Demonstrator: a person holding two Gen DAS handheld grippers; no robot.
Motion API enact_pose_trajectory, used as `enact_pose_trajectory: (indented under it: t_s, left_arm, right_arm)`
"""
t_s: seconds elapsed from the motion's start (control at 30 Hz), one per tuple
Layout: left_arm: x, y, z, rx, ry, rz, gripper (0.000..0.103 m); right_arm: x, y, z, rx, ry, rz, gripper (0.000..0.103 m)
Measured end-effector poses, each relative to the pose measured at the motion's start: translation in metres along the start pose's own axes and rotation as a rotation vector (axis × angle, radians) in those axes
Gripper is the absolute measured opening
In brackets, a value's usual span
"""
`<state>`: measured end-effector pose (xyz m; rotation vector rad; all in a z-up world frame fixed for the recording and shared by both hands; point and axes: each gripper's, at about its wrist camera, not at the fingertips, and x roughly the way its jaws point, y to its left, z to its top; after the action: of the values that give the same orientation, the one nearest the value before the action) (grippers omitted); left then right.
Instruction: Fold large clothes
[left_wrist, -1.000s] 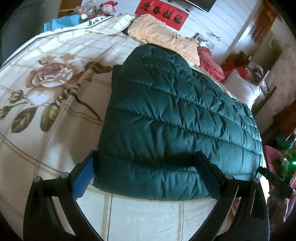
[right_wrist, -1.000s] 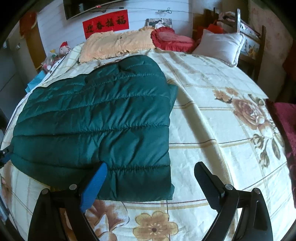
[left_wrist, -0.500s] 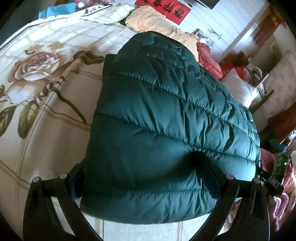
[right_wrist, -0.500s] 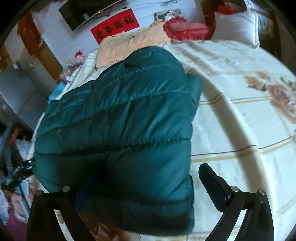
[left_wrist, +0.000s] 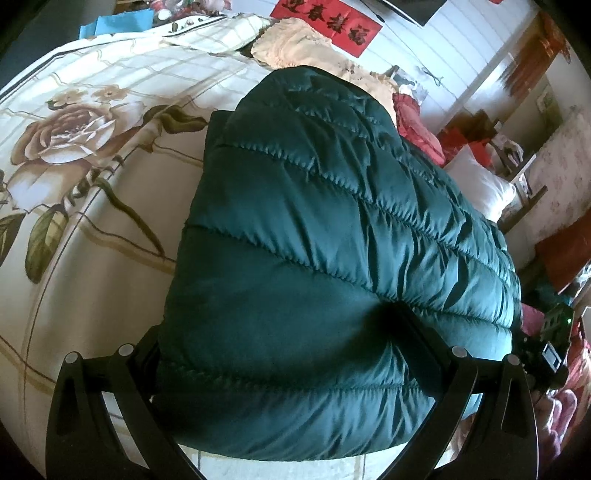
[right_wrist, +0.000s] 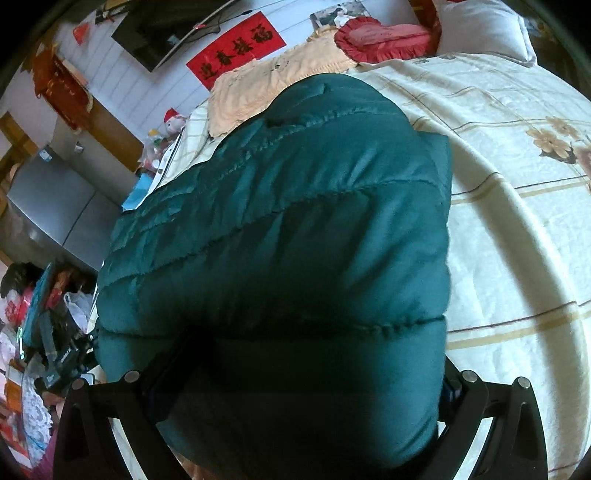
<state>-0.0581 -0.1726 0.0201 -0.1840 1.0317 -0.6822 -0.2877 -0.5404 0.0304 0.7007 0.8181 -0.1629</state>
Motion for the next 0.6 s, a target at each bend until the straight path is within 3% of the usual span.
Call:
enact_pose_trajectory:
  t_s: [0.13, 0.33, 0.4, 0.6]
  left_arm:
    - [-0.006, -0.004, -0.004, 0.017, -0.018, 0.009, 0.095]
    - [-0.031, -0.015, -0.011, 0.073, -0.077, 0.021, 0.062]
    - [-0.038, -0.015, -0.011, 0.075, -0.078, 0.012, 0.056]
    - [-0.067, -0.019, -0.023, 0.096, -0.078, -0.021, 0.053]
  right_arm:
    - [-0.01, 0.009, -0.003, -0.043, -0.039, -0.013, 0.082]
    - [-0.027, 0.023, -0.003, -0.095, -0.056, -0.031, 0.052]
    - [-0.034, 0.026, -0.005, -0.106, -0.062, -0.025, 0.048]
    - [-0.057, 0.031, -0.018, -0.108, -0.049, 0.008, 0.045]
